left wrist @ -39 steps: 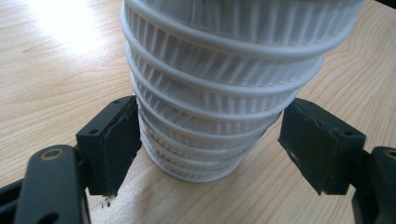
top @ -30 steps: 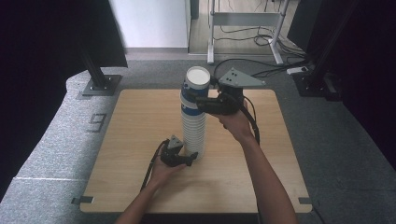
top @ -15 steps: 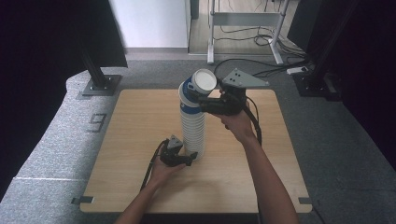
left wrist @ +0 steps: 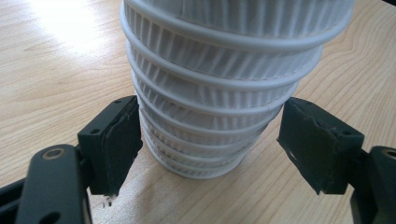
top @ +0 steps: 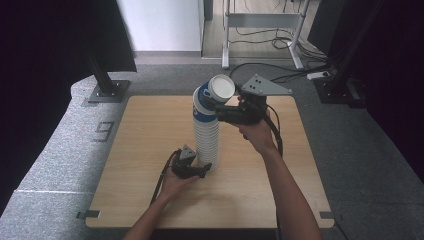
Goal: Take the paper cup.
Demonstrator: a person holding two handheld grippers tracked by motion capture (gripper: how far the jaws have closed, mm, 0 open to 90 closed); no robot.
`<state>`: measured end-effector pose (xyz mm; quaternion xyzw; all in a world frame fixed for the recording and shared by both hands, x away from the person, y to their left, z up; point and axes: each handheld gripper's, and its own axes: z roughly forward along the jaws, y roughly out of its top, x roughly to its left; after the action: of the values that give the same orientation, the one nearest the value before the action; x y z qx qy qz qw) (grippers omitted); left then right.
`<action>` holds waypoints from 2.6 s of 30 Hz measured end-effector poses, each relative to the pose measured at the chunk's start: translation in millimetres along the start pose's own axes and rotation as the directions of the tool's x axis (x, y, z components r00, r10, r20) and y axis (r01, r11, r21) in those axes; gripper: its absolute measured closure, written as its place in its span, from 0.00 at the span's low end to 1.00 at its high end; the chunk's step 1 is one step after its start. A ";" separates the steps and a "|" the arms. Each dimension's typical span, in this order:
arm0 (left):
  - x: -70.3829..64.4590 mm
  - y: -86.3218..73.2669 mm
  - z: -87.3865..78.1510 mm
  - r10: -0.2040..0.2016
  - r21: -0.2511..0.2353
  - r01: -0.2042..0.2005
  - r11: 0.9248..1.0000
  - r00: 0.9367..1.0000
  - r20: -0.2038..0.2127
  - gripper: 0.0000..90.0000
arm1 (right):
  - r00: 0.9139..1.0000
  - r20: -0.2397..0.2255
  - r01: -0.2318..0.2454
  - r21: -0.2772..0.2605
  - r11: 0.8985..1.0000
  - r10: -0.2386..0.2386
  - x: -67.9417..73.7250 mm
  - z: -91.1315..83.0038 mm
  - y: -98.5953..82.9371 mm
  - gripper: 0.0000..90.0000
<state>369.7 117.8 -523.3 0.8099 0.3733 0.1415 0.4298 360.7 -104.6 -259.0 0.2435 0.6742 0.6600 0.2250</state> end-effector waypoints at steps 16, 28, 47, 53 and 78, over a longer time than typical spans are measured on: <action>0.2 0.0 -0.1 -0.003 0.002 0.003 1.000 1.000 0.002 0.24 | 1.000 0.005 -0.002 -0.013 1.000 0.002 -0.9 -13.2 -3.7 0.26; -0.5 0.1 -0.6 -0.004 -0.002 0.004 1.000 1.000 0.004 0.24 | 1.000 0.002 -0.007 -0.021 1.000 0.007 -2.4 -23.4 -11.7 0.26; -0.6 -0.2 -0.3 -0.004 0.002 0.004 1.000 1.000 0.004 0.24 | 1.000 -0.005 -0.012 -0.035 0.999 0.012 -3.3 -40.7 -21.9 0.26; -0.5 -0.3 -0.7 -0.002 0.001 0.002 1.000 1.000 0.001 0.24 | 1.000 -0.006 -0.016 -0.039 0.999 0.016 -3.3 -46.6 -26.5 0.26; 0.5 -1.4 -1.1 0.000 0.007 0.000 1.000 1.000 -0.002 0.24 | 1.000 -0.012 -0.029 -0.038 0.999 0.029 -3.3 -65.2 -46.6 0.26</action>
<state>368.8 119.3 -523.8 0.8113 0.3743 0.1408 0.4265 321.1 -158.1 -303.9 0.2451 0.6591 0.6773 0.2163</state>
